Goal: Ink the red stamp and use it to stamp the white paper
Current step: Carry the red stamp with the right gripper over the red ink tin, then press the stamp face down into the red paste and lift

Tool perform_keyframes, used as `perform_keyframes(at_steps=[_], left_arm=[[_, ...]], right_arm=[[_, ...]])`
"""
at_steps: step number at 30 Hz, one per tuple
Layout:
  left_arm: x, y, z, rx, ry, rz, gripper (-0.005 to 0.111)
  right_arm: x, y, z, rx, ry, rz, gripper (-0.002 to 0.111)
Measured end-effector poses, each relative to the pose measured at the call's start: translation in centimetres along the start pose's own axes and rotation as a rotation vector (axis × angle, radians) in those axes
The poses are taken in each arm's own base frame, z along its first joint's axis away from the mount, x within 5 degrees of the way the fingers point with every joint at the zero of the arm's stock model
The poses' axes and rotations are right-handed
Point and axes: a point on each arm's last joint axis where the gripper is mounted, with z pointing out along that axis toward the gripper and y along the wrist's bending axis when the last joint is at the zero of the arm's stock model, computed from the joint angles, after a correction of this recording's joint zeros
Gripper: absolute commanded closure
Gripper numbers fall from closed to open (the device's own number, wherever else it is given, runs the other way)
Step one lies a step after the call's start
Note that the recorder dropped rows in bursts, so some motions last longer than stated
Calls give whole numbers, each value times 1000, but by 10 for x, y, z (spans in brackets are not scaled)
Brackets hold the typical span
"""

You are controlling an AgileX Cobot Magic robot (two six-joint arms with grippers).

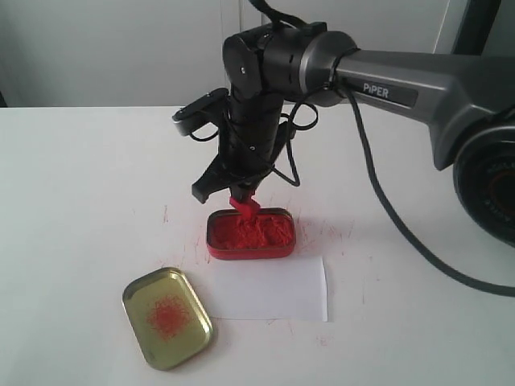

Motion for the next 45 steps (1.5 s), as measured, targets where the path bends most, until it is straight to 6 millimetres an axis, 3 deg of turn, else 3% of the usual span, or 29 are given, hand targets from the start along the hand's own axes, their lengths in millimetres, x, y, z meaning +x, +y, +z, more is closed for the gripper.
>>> perform_keyframes(at_steps=[15,23,40,45], left_arm=[[0,0,0,0,0,0,107],[0,0,0,0,0,0,107],[0,0,0,0,0,0,107],[0,0,0,0,0,0,107]], right_arm=[[8,2,48,-22,111,5,108],[11,3,61,-31,168,6,108],[11,3,66,-36,187,23,108],[9,3,57,-32,162,30,108]])
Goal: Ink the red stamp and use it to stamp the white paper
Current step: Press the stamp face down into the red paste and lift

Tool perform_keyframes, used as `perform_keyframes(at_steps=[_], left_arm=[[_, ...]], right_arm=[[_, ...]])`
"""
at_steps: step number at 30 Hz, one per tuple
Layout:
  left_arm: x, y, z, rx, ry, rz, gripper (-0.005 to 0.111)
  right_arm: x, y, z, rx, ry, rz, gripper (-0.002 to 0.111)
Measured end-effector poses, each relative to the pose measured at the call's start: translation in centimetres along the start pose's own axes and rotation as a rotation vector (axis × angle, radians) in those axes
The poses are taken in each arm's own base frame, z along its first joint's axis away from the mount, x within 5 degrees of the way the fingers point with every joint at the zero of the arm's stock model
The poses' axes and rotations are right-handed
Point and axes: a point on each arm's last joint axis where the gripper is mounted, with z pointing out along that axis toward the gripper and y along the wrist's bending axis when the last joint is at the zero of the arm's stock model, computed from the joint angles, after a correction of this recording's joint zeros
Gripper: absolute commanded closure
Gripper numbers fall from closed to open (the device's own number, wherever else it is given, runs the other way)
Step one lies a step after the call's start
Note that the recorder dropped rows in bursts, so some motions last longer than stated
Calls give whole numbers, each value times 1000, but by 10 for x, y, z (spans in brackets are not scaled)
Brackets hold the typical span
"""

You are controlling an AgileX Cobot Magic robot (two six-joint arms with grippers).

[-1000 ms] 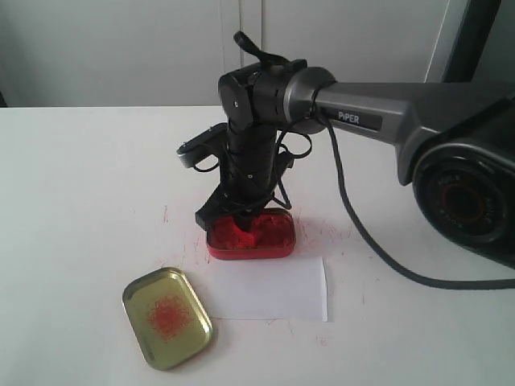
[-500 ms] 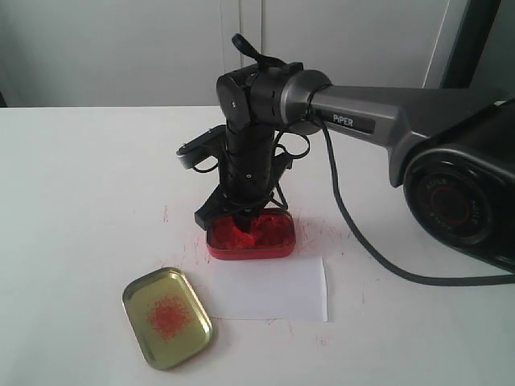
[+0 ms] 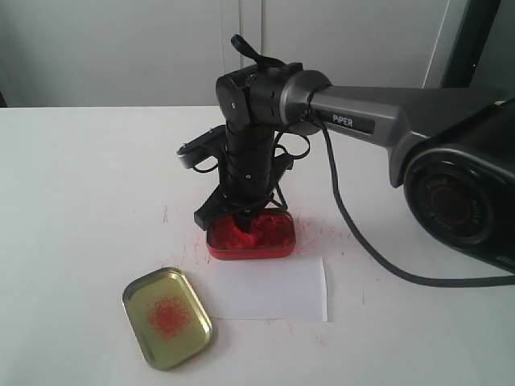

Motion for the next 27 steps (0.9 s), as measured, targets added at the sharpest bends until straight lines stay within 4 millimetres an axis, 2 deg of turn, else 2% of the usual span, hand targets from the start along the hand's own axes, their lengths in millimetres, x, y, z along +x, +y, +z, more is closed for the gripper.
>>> perform_keyframes(at_steps=[19,27], left_arm=[[0,0,0,0,0,0,107],[0,0,0,0,0,0,107]], right_arm=[[4,1,-29,1,-51,5,108],[2,1,-33,5,-79,5,108]])
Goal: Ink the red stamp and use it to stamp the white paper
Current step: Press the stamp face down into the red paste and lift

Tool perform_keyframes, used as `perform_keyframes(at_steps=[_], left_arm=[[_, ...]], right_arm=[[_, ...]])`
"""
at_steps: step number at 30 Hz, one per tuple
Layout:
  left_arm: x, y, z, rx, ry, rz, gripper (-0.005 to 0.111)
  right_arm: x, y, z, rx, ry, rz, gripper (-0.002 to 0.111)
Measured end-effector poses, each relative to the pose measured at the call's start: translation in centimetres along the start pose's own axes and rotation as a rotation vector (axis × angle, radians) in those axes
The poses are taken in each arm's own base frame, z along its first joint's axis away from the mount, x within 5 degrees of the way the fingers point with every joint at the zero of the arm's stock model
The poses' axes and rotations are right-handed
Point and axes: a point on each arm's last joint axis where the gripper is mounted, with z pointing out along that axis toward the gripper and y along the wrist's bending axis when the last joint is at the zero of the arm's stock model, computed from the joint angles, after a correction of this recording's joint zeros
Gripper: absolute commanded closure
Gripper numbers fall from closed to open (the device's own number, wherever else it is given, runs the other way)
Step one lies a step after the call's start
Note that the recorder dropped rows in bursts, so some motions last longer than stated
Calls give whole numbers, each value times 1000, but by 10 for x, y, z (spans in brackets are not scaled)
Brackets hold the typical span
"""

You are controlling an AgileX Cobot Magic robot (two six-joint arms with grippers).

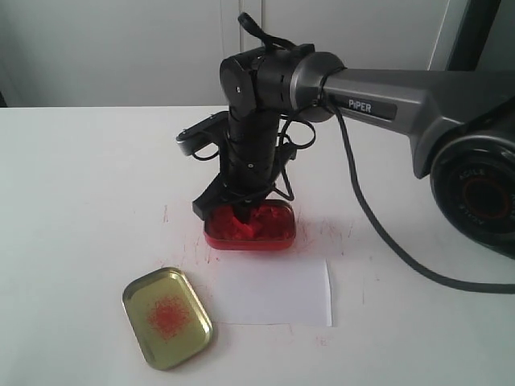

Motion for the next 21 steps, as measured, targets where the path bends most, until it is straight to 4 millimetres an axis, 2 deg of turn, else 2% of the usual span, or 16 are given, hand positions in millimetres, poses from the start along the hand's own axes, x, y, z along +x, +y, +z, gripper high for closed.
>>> perform_keyframes(at_steps=[6,13,21], left_arm=[[0,0,0,0,0,0,107],[0,0,0,0,0,0,107],[0,0,0,0,0,0,107]], right_arm=[[-2,2,1,-17,-16,10,108],[-3,4,14,-92,-19,60,108],[-4,-5,15,-136,-45,117,108]])
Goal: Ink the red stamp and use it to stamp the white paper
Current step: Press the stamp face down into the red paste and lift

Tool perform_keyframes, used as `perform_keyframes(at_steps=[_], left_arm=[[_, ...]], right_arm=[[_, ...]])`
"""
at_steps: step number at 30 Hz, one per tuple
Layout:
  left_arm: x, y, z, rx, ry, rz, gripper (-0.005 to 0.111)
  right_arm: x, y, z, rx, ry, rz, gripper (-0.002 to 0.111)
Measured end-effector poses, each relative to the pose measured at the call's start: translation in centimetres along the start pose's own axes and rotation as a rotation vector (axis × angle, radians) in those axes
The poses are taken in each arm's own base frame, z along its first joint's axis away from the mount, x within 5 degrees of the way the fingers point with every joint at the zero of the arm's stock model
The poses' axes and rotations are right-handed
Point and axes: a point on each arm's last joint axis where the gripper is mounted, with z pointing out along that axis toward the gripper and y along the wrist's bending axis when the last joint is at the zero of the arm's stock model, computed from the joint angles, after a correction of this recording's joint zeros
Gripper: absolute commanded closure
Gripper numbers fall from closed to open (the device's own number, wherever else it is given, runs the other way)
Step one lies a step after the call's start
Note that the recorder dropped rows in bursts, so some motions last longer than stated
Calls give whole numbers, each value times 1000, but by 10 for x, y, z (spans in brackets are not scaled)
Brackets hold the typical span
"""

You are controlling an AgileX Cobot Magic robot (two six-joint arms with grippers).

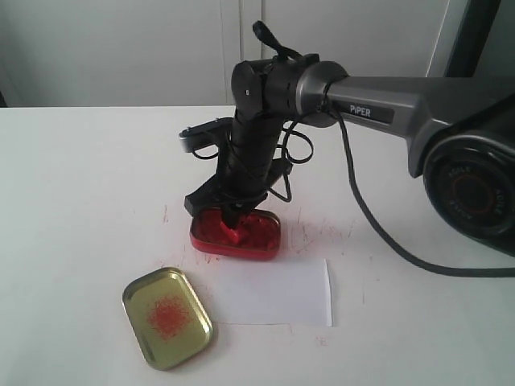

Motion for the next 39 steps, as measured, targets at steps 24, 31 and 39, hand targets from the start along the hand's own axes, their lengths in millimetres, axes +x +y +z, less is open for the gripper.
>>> perform_keyframes(at_steps=[24,31,39], left_arm=[[0,0,0,0,0,0,107],[0,0,0,0,0,0,107],[0,0,0,0,0,0,107]], right_arm=[[1,-7,9,-45,7,40,108],[1,-7,10,-45,8,40,108],[0,-7,10,-47,4,41,108]])
